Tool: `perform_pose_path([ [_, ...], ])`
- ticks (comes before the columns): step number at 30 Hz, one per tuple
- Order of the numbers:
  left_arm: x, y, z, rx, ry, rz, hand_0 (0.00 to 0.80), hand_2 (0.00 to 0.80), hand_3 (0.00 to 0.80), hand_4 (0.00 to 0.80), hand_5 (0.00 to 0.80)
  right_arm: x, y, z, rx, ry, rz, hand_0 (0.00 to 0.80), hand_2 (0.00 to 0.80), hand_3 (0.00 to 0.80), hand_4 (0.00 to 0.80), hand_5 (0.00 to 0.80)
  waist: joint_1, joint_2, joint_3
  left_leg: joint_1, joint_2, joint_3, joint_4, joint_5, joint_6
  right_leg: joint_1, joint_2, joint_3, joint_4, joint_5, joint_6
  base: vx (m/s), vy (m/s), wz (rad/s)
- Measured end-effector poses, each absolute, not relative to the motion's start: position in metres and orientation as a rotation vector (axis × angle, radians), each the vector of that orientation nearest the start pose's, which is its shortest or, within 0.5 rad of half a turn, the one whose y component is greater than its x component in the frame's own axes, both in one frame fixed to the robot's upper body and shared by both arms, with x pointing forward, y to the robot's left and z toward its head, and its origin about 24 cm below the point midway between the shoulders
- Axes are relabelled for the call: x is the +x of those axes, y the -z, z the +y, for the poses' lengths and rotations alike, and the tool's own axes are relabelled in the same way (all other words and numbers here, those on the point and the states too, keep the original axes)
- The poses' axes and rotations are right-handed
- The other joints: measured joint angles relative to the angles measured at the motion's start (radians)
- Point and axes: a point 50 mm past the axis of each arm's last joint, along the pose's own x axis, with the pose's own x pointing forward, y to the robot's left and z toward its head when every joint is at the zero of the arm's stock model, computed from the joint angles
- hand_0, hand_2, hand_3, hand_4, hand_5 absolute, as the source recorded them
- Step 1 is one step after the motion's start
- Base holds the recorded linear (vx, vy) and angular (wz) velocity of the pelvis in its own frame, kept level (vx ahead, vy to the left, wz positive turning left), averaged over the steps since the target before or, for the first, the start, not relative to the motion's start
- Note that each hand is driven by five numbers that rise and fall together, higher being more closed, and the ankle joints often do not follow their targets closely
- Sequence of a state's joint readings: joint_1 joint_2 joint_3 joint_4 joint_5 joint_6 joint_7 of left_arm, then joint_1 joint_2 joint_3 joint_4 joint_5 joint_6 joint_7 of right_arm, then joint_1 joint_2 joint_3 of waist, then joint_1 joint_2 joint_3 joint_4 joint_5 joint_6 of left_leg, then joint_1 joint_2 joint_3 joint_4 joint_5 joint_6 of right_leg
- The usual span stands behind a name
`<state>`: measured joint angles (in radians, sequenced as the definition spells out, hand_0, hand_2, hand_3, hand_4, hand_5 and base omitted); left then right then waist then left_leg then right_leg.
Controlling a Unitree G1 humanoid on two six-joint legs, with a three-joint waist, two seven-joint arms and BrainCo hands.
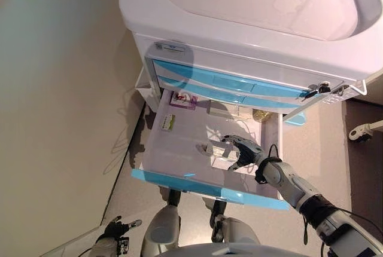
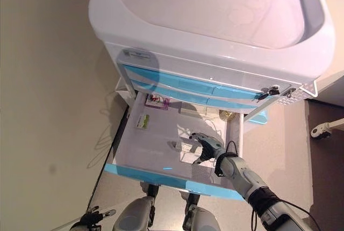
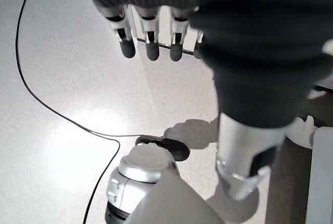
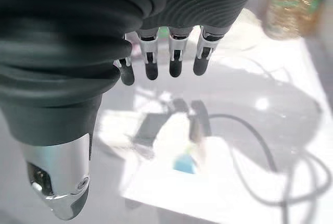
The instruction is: Open the drawer and pick up the medicine
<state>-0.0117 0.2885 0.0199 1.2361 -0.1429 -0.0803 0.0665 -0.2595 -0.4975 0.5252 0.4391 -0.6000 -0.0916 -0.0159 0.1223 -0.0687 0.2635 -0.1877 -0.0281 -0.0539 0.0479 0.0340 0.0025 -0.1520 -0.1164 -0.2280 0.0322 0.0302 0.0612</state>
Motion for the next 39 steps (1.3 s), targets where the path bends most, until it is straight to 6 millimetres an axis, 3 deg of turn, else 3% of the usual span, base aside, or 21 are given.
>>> perform_pose_path([
  [5,0.104,0.148,0.266,0.176,-0.321,1.098,0.000,0.000,0.000,0.000,0.000,0.278,0.019,-0.157,-1.248,-0.495,0.096,0.000,0.000,0.000,0.000,0.000,0.002,0.012,0.032,-0.008,0.000,-0.003,0.000,0.001,0.000,-0.007,0.000,-0.001,0.002,0.000,0.000,-0.008,0.001,0.00],
  [21,0.120,0.147,0.255,0.188,-0.305,1.055,0.000,0.000,0.000,0.000,0.000,0.291,0.014,-0.140,-1.265,-0.456,0.045,0.000,0.000,0.000,0.000,0.000,0.002,0.020,0.057,-0.037,-0.001,-0.008,0.000,0.004,-0.001,-0.033,-0.001,-0.008,0.001,0.000,0.000,-0.002,0.001,0.01],
  [22,0.120,0.147,0.254,0.186,-0.305,1.055,0.000,0.000,0.000,0.000,0.000,0.291,0.015,-0.140,-1.265,-0.456,0.050,0.251,0.251,0.251,0.251,0.251,0.002,0.020,0.057,-0.038,-0.002,-0.008,-0.001,0.004,-0.001,-0.034,-0.001,-0.008,0.001,0.000,0.000,0.000,0.000,0.00],
  [23,0.120,0.147,0.252,0.182,-0.303,1.055,0.000,0.000,0.000,0.000,0.000,0.291,0.016,-0.139,-1.266,-0.451,0.046,0.800,0.800,0.800,0.800,0.800,0.002,0.020,0.057,-0.039,-0.002,-0.008,-0.001,0.004,-0.001,-0.035,-0.001,-0.008,0.001,0.000,0.000,0.000,0.000,0.00],
  [39,0.129,0.145,0.249,0.189,-0.310,1.027,0.000,0.000,0.000,0.000,0.000,0.298,0.006,-0.138,-1.276,-0.388,-0.018,0.800,0.800,0.800,0.800,0.800,0.000,0.019,0.058,-0.052,-0.001,-0.014,-0.004,0.006,-0.002,-0.045,0.001,-0.011,-0.001,0.000,-0.001,0.000,0.000,0.00],
])
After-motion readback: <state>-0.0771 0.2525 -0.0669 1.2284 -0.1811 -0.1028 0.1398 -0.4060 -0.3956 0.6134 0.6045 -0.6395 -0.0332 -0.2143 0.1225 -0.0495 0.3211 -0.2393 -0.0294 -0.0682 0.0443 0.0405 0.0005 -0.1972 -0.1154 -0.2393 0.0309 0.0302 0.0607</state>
